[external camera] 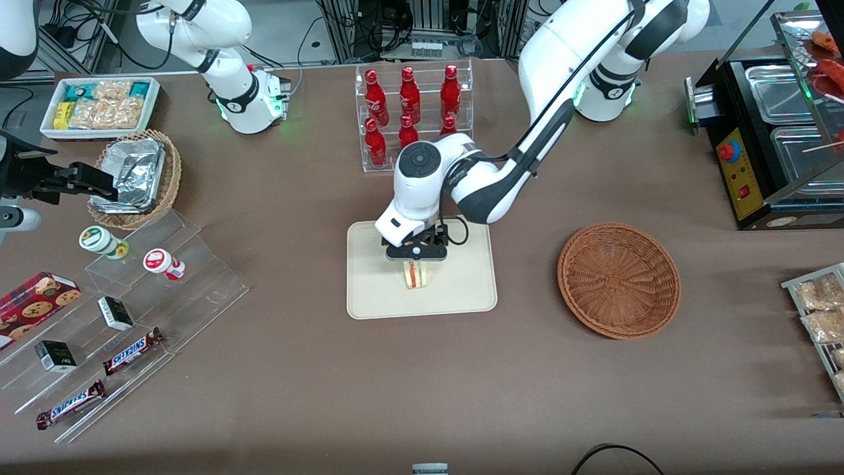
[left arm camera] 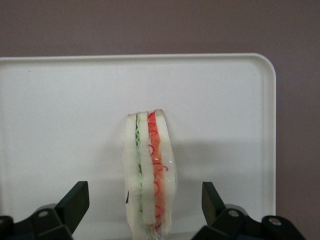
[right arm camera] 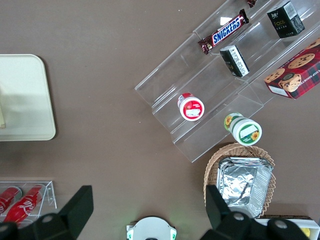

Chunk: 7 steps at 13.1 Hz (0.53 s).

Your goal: Place sandwich from basket to tray

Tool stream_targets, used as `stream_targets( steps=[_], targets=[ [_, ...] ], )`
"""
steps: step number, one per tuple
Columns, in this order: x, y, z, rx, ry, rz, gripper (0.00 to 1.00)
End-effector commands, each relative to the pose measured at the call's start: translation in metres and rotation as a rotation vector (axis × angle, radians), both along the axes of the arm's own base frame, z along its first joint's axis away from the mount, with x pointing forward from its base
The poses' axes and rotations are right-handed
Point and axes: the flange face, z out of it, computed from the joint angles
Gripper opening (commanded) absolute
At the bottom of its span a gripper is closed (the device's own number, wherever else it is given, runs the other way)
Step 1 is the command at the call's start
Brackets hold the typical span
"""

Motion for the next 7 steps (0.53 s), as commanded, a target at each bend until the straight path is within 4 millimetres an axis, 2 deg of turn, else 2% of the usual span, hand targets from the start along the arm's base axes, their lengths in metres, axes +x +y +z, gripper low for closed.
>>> stream_targets(
  steps=[1,3,5,7],
  targets=[
    [0.015,0.034,0.066,0.027,-0.025,0.078,0.99],
    [0.025,0.063,0.105,0.048,-0.006,0.120,0.99],
    [0.040,0.101,0.133,0.076,0.005,0.160,0.99],
    [0.055,0.150,0.163,0.083,0.068,0.109,0.99]
  ],
)
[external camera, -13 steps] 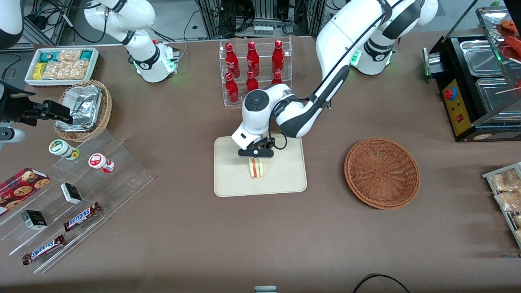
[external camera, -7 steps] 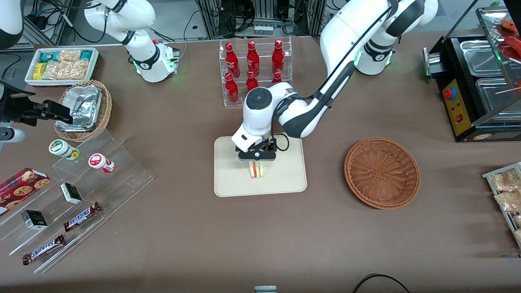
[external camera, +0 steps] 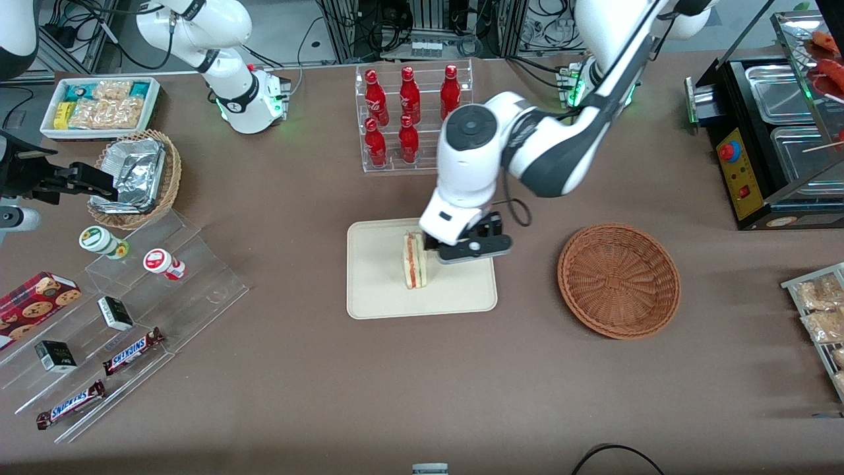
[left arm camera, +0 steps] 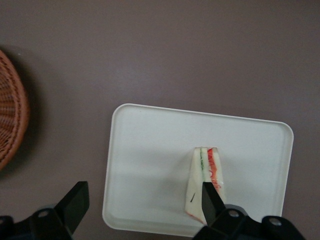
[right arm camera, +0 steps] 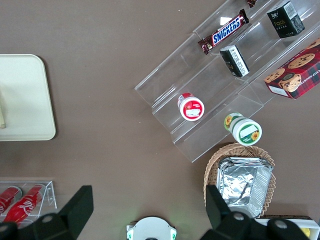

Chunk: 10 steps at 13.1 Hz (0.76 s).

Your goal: Place sandwich from basket to tray

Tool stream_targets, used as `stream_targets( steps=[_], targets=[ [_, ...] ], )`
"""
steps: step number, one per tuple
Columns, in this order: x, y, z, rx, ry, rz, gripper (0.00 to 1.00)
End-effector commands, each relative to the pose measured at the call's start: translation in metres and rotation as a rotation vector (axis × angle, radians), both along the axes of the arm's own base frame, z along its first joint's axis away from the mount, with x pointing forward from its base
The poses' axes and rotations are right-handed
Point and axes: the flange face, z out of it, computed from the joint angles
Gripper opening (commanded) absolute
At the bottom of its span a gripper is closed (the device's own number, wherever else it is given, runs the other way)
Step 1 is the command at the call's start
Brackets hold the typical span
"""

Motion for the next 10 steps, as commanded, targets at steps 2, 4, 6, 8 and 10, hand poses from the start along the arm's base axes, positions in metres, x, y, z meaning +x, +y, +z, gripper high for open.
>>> stream_targets(
  steps=[2,4,6,8,10],
  targets=[
    [0.016,0.098,0.053,0.009,0.108,-0.086,0.99],
    [0.023,0.149,0.073,0.036,0.139,-0.141,0.99],
    [0.024,0.197,0.092,0.046,0.148,-0.168,0.99],
    [0.023,0.247,0.113,0.017,0.166,-0.214,0.99],
    [0.022,0.280,0.128,0.020,0.165,-0.242,0.99]
  ],
)
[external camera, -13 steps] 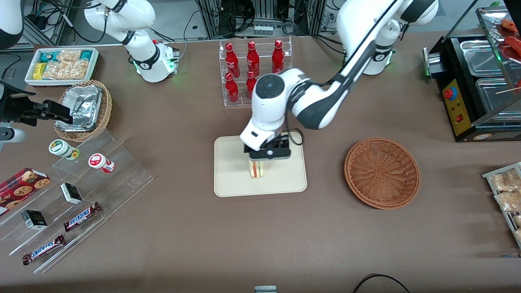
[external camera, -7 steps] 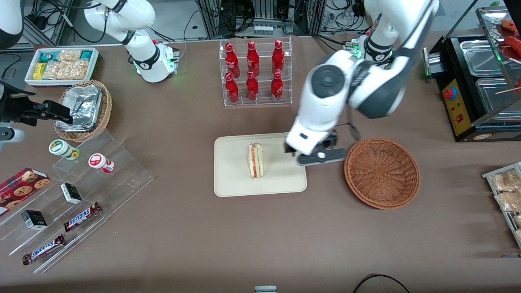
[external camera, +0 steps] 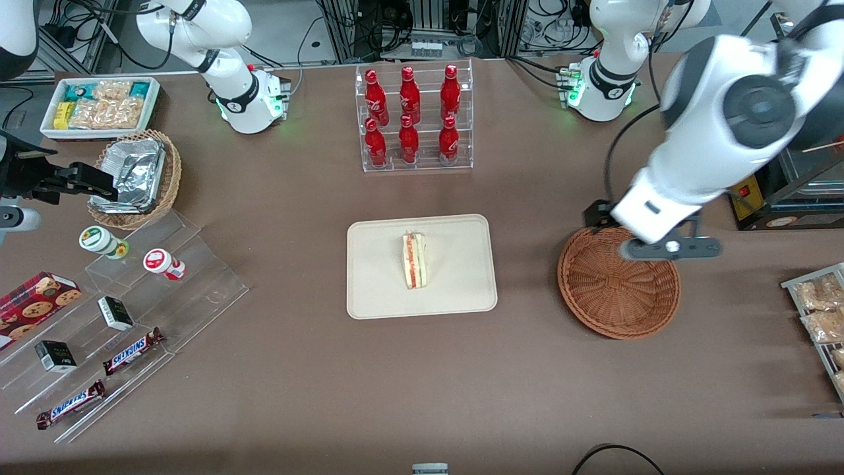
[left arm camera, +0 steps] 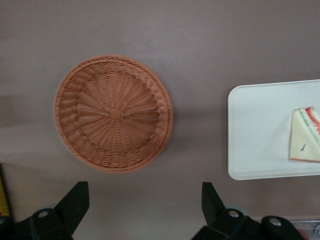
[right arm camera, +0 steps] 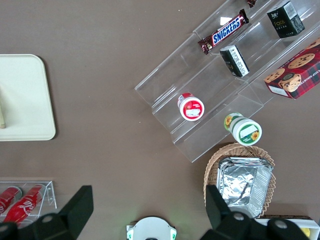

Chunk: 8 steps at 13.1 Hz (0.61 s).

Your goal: Place sandwich from basket to tray

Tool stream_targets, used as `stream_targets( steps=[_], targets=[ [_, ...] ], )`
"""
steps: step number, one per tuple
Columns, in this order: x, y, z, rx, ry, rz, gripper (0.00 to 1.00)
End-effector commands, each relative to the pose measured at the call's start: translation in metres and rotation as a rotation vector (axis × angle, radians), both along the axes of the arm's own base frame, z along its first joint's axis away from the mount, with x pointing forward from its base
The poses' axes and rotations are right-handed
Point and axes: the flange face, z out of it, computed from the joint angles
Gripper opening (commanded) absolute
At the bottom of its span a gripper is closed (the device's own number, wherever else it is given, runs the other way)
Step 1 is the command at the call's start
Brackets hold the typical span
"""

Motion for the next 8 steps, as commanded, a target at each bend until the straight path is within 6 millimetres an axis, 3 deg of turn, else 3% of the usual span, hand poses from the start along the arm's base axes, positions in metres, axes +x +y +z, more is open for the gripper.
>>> stream_targets(
  steps=[1,4,8],
  targets=[
    [-0.015,0.032,0.019,-0.006,0.003,-0.031,0.99],
    [-0.020,0.069,0.029,-0.002,-0.004,-0.057,0.99],
    [-0.037,0.096,0.051,-0.014,-0.020,-0.090,0.99]
  ],
)
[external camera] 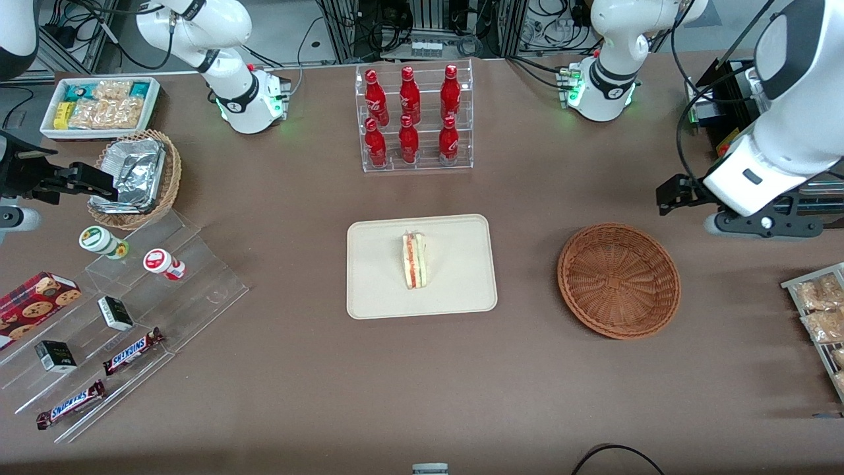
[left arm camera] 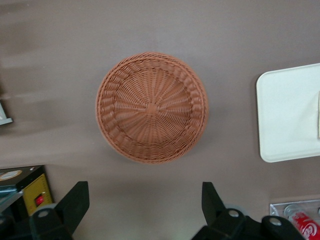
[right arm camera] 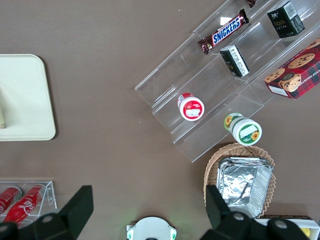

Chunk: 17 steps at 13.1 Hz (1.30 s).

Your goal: Place sandwich from basket to tray

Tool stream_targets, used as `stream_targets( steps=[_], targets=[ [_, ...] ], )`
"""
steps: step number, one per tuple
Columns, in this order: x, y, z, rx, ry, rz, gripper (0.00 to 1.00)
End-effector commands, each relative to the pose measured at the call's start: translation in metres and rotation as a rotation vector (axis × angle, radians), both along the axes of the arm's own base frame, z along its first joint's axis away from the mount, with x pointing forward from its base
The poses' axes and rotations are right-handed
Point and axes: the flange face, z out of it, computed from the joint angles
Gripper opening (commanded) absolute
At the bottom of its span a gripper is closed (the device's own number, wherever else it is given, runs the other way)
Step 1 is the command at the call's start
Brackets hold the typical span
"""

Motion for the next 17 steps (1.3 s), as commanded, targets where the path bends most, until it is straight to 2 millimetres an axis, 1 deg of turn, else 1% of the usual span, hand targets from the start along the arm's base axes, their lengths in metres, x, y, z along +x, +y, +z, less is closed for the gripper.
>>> stream_targets(
  steps=[1,4,5,6,8,9,10,11,14,17],
  targets=[
    [-0.025,0.015,0.023,-0.029,-0.019,-0.001,0.99],
    [-0.035,0.026,0.038,-0.039,-0.017,0.022,0.99],
    [-0.037,0.027,0.045,-0.042,-0.027,0.022,0.99],
    [-0.036,0.028,0.053,-0.042,-0.043,0.018,0.99],
    [-0.025,0.029,0.055,-0.033,-0.050,0.014,0.99],
    [-0.022,0.036,0.062,-0.041,-0.063,0.029,0.99],
    [-0.021,0.042,0.062,-0.041,-0.058,0.039,0.99],
    [-0.021,0.042,0.062,-0.037,-0.058,0.038,0.99],
    [-0.015,0.041,0.052,-0.032,-0.041,0.035,0.99],
    [-0.014,0.049,0.052,-0.032,-0.044,0.043,0.99]
  ],
)
